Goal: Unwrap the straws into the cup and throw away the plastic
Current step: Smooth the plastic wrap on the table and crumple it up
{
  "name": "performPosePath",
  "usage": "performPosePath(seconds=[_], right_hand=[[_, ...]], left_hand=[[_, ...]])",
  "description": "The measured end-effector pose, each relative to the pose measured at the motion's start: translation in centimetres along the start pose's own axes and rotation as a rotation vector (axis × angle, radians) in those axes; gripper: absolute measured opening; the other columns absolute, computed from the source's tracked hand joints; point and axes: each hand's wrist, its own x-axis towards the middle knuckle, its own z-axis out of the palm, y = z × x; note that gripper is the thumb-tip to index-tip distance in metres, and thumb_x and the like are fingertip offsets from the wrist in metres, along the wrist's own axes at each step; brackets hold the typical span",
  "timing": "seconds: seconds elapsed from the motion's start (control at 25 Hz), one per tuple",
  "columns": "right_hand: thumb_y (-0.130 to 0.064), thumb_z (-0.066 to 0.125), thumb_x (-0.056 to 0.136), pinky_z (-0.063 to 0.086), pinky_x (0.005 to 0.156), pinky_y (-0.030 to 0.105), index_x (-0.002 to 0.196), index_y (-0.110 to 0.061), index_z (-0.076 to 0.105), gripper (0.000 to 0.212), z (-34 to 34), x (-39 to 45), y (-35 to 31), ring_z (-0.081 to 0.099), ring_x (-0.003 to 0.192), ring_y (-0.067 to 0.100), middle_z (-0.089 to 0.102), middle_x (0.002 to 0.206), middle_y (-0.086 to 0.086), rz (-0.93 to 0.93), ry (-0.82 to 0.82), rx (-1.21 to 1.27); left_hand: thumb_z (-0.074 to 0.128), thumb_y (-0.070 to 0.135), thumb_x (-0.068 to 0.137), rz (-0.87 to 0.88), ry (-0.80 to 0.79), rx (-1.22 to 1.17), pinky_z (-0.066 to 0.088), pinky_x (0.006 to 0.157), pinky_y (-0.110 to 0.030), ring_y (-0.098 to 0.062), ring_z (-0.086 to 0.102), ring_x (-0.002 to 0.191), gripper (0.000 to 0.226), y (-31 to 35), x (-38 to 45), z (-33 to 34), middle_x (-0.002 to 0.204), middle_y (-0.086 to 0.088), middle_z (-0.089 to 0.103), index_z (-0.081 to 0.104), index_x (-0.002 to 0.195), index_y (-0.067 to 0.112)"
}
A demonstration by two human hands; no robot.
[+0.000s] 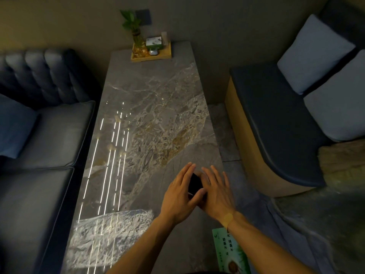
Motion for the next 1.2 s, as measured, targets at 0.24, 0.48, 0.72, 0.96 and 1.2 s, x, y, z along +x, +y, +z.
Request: performPosePath(seconds=[0.24,0.48,0.72,0.96,1.2], right_hand=[[-0.09,0.023,0.07,0.01,0.119,0.056,0.15,-0.03,0.018,0.1,-0.4,-1.0,0.6,0.005,0.15,0.025,0.022,0.16,-0.001,-0.005,-0.017,0.006],[-0.08,0.036,0.08,0.024,0.116,0.049,0.15,-0.022,0.026,0.091,-2.0,-4.4,3.0,0.018,0.148,0.024,0.031,0.157,0.001,-0.036,0.16,0.101],[-0.047,0.053,0.092,0.049,0.094,0.04,0.115,-0.016,0.067,0.042,-1.2,-9.9,8.7,0.058,0.119,0.026,0.067,0.12,0.002,0.037,0.029,0.001],[-0.054,0.039,0.094,0.04,0.099,0.032,0.133,-0.027,0.049,0.048,-0.2,-9.9,6.3,0.048,0.124,0.016,0.055,0.133,-0.004,-0.116,-0.423,-0.124],[-0.051,0.039,0.096,0.042,0.095,0.038,0.132,-0.026,0.051,0.045,0.5,-7.6,-0.8,0.051,0.122,0.022,0.055,0.135,-0.001,-0.224,-0.411,-0.164]], left_hand=[[0.037,0.073,0.089,-0.088,0.045,-0.107,0.033,0.104,-0.025,0.009,0.022,0.137,0.068,-1.1,-2.4,-0.1,0.15,0.044,0.001,0.005,0.146,0.054],[0.033,0.077,0.086,-0.244,0.078,-0.06,0.037,0.101,-0.03,0.003,0.032,0.129,0.066,-3.0,-6.1,0.3,0.154,0.022,0.022,0.009,0.144,0.056],[0.027,0.076,0.085,-0.359,-0.022,0.176,0.045,0.096,-0.029,-0.009,0.053,0.119,0.064,-5.7,-12.2,-1.3,0.136,0.007,0.055,0.049,0.131,0.037],[0.041,0.065,0.087,-0.358,-0.239,0.388,0.044,0.101,-0.034,-0.013,0.053,0.119,0.051,-7.8,-16.2,-4.3,0.133,0.008,0.056,0.056,0.126,0.034],[0.047,0.062,0.086,-0.46,-0.387,0.519,0.041,0.098,-0.035,-0.017,0.052,0.121,0.05,-11.7,-19.3,-8.9,0.133,0.005,0.055,0.055,0.126,0.033]])
